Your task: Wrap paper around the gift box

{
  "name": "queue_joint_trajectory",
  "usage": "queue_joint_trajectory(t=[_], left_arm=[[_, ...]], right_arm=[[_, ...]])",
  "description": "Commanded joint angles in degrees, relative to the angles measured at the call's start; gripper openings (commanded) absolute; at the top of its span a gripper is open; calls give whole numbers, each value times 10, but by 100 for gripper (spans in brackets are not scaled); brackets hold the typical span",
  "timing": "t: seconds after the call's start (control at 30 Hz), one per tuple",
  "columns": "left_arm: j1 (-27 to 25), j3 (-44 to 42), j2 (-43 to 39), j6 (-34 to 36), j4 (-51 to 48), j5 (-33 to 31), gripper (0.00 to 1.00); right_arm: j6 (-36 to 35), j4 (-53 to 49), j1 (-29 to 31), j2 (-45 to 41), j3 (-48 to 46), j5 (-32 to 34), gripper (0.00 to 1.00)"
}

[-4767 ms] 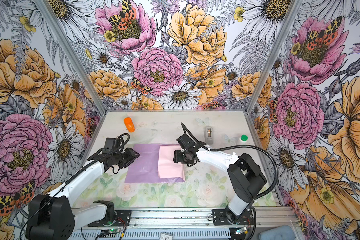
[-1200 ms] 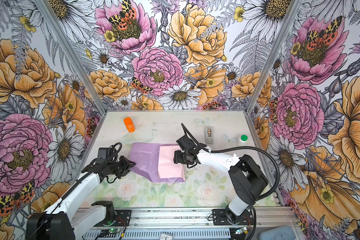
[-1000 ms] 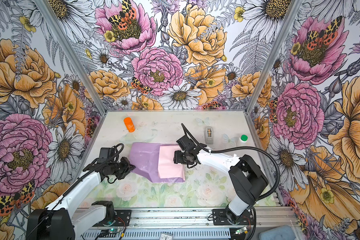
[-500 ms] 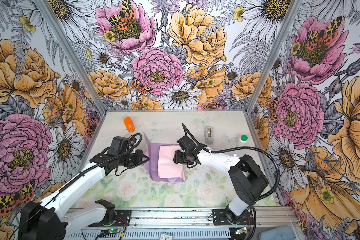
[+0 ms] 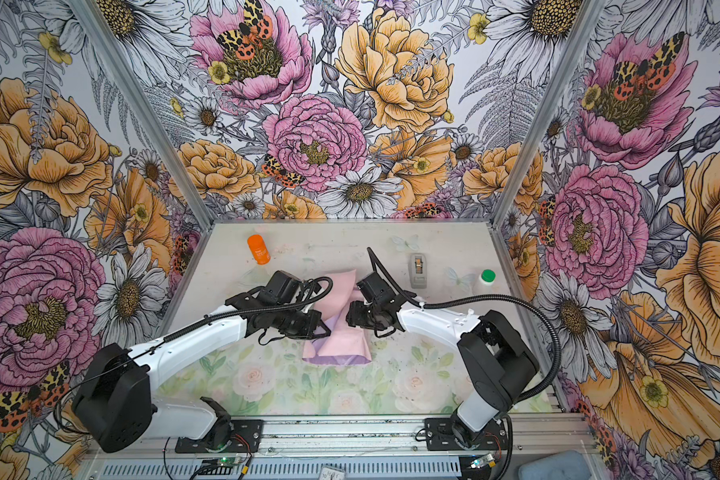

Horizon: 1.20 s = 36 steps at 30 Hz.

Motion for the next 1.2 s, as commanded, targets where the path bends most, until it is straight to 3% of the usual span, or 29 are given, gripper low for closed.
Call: queue_joint_trajectory(t=[0.0,0.47,0.83,1.17], left_arm=[[0,22,17,15,2,5,0],[4,51,86,17,-36,-5,0],[4,64,96,31,-55,-11,0],[4,71,108,34,-61,-9,0]], right_arm=[[9,5,-6,-15,-21,10,61],[24,48,-46,-152,-75,-2,76],[10,46,-49,-65,0,-22,80],[-9,34,-46,-53,14,-26,82]])
